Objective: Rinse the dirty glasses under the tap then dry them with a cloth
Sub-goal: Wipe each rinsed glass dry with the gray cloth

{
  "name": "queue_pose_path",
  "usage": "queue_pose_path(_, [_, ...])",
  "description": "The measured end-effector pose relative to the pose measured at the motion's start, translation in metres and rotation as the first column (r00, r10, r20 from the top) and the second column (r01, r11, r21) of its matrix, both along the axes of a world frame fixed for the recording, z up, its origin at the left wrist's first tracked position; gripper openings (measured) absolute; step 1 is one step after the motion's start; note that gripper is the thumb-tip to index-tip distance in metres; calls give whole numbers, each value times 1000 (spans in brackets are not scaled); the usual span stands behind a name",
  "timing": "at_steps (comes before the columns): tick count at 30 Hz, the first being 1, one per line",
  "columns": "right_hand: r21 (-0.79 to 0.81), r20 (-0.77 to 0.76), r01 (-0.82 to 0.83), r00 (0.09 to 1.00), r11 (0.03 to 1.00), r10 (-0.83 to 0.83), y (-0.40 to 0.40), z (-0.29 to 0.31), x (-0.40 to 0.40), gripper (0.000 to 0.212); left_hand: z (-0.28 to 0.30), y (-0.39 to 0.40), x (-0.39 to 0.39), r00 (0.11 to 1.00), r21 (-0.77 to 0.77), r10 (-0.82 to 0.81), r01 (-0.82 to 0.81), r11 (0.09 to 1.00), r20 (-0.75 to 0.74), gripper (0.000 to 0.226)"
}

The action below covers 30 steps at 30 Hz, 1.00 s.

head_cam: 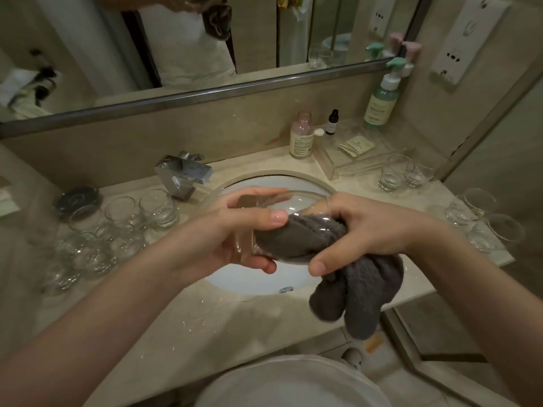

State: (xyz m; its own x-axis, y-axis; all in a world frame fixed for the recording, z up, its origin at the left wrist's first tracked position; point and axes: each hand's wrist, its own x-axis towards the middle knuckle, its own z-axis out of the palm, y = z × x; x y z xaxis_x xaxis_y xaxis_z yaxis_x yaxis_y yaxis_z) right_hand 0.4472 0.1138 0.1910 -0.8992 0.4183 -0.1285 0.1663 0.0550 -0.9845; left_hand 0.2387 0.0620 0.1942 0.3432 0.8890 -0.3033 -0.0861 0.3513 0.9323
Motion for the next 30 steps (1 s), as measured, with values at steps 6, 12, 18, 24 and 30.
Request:
queue_pose_path(6, [-156,-64,16,998,988,-26,2,-10,6,19,-2,6,-4,946,358,-69,186,915,-316,72])
queue_pose_path(12, [-124,-60,16,998,992,-24,2,-5,11,12,3,11,4,989,122,-77,93,988,-127,56])
queue_pose_path(18, [-13,55,-46,997,999,46,12,4,18,7,-1,14,10,990,-109,-142,142,984,3,44])
queue_pose_path(24, [-51,125,-62,990,997,68,15,-6,21,31,-1,29,3,894,0,-282,301,954,-348,52])
queue_pose_path(30, [-88,150,-124,979,988,136,10,-4,9,15,-6,40,12,750,-114,-492,497,860,-443,57])
